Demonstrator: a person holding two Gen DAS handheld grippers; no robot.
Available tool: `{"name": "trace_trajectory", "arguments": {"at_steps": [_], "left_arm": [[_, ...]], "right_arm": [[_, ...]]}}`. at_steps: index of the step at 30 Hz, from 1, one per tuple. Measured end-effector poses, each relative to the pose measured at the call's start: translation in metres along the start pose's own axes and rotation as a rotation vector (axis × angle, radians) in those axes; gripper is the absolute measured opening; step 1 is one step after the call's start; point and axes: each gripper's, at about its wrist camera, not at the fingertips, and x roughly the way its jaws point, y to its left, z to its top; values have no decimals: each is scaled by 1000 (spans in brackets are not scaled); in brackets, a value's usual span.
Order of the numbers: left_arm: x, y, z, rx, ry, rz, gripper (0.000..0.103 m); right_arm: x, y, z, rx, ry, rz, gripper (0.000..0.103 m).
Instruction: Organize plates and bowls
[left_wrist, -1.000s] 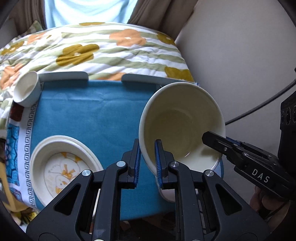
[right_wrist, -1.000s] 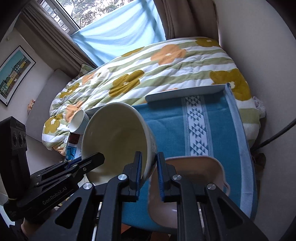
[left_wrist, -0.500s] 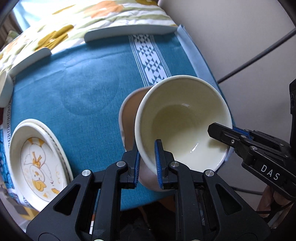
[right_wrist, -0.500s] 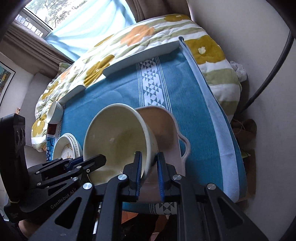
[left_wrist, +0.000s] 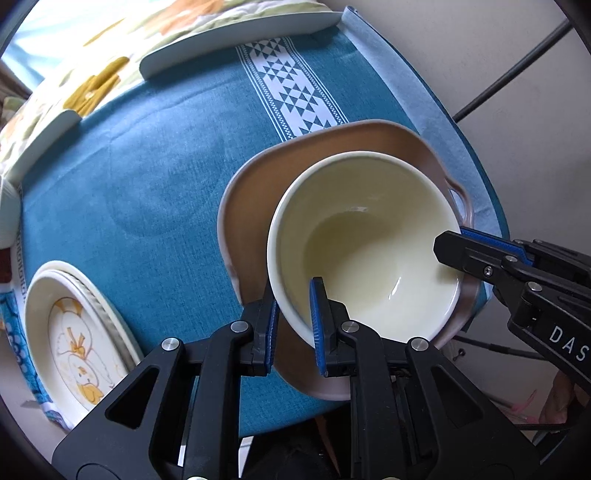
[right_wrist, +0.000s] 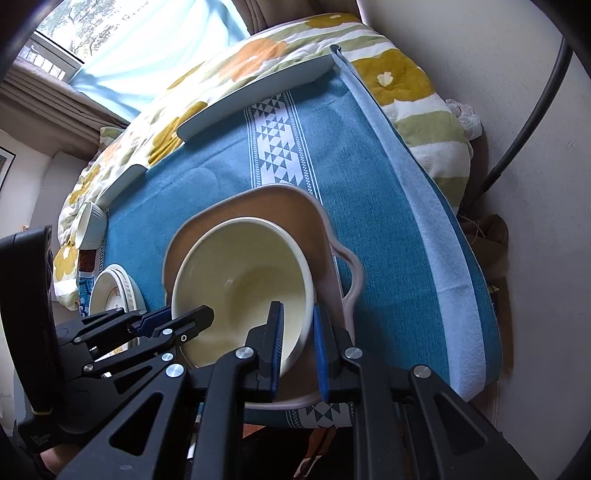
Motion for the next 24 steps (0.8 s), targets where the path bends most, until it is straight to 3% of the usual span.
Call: {"name": "trace_trajectory", "arguments": {"at_steps": [3,7,10,18,24], "left_arm": [[1,-2,1,15,-4,20,13],[-2,-12,1,81,-41,123,13],[-3,-15,1,109,-52,151,14],[-11,-10,2,79,-71,123,16],[-41,-4,-1,27,-113,82,16]], "right_arm": [[0,-2,-1,9,-9,6,15],[-1,-3,-3,17,-18,19,15],[-1,-4,-4,22,-17,16,15],[-13,-5,-4,18,-52,26,15],[-35,2,0,-15,-103,37,15]]}}
